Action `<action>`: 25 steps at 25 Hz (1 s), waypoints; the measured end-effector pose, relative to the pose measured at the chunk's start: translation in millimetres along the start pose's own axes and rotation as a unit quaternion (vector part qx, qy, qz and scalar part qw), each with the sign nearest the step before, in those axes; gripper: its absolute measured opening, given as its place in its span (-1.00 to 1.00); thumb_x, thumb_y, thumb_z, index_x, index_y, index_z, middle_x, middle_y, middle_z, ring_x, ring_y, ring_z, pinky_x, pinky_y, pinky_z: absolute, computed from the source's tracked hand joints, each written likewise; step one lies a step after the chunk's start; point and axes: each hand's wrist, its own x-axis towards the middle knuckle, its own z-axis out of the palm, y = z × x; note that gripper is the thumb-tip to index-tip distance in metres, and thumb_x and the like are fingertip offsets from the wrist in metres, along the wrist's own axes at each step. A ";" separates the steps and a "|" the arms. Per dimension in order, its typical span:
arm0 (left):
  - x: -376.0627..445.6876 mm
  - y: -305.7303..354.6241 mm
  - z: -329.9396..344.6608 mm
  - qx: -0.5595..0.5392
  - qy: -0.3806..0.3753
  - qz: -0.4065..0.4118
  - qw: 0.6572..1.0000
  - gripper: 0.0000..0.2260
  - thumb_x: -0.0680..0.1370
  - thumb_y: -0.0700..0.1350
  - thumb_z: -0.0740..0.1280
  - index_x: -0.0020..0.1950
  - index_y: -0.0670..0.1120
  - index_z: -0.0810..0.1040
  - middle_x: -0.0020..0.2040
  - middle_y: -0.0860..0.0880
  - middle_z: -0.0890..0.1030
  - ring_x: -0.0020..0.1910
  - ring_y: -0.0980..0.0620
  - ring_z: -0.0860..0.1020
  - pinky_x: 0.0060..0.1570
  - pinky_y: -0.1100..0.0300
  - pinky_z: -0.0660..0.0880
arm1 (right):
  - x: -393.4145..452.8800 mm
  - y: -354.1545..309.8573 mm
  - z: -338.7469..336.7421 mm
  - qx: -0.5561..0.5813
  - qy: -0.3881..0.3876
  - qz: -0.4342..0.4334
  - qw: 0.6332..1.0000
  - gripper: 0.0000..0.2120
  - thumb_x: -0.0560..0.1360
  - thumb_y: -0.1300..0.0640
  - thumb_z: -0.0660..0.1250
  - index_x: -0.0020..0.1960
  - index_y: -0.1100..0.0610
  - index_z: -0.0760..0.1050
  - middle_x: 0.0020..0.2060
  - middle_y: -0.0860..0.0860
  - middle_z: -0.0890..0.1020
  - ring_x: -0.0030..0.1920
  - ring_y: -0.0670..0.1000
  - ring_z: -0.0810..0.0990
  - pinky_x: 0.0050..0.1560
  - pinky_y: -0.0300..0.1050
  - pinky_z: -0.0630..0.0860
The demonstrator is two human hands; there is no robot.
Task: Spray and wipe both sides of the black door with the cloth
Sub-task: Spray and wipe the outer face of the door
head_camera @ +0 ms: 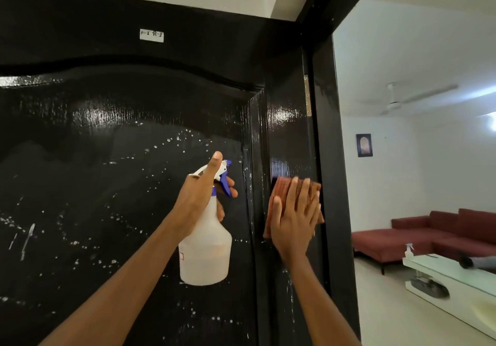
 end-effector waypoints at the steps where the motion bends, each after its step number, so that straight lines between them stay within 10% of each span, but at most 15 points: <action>1: -2.8 -0.6 3.9 0.000 -0.001 0.000 1.000 -0.34 0.60 0.30 0.06 0.07 -0.28 0.60 -0.11 -0.20 0.71 -0.56 -0.01 0.53 -0.53 0.22 0.52 | -33.7 11.0 2.5 -0.017 -0.006 -0.017 1.000 -0.29 0.67 -0.20 0.04 0.68 0.03 -0.17 0.66 0.06 -0.16 0.65 0.22 -0.16 0.59 0.32 -0.08; 6: -17.4 -5.4 11.2 0.001 -0.012 0.006 1.000 -0.34 0.60 0.31 0.05 0.03 -0.27 0.61 -0.17 -0.16 0.71 -0.55 -0.04 0.53 -0.52 0.20 0.52 | -91.3 26.1 3.6 -0.049 -0.078 -0.065 0.994 -0.33 0.67 -0.17 0.03 0.68 0.03 -0.10 0.67 0.08 -0.10 0.64 0.27 -0.14 0.55 0.40 0.00; 16: -0.9 17.8 -5.9 0.029 0.011 0.014 0.999 -0.36 0.57 0.35 0.05 0.00 -0.19 0.62 -0.15 -0.13 0.72 -0.51 -0.06 0.55 -0.46 0.17 0.55 | 187.6 -97.8 -9.2 -0.034 -0.027 -0.115 0.992 -0.41 0.71 -0.18 -0.07 0.67 -0.11 -0.17 0.66 0.06 -0.14 0.63 0.30 -0.13 0.56 0.40 -0.05; 25: -16.7 19.5 -1.8 0.029 0.017 0.024 0.999 -0.37 0.60 0.30 0.05 0.06 -0.23 0.60 -0.14 -0.15 0.71 -0.56 0.00 0.55 -0.51 0.21 0.54 | -40.8 11.2 1.0 -0.061 -0.075 -0.133 0.986 -0.42 0.70 -0.12 -0.01 0.68 -0.04 -0.05 0.67 0.07 -0.11 0.64 0.25 -0.18 0.54 0.44 0.02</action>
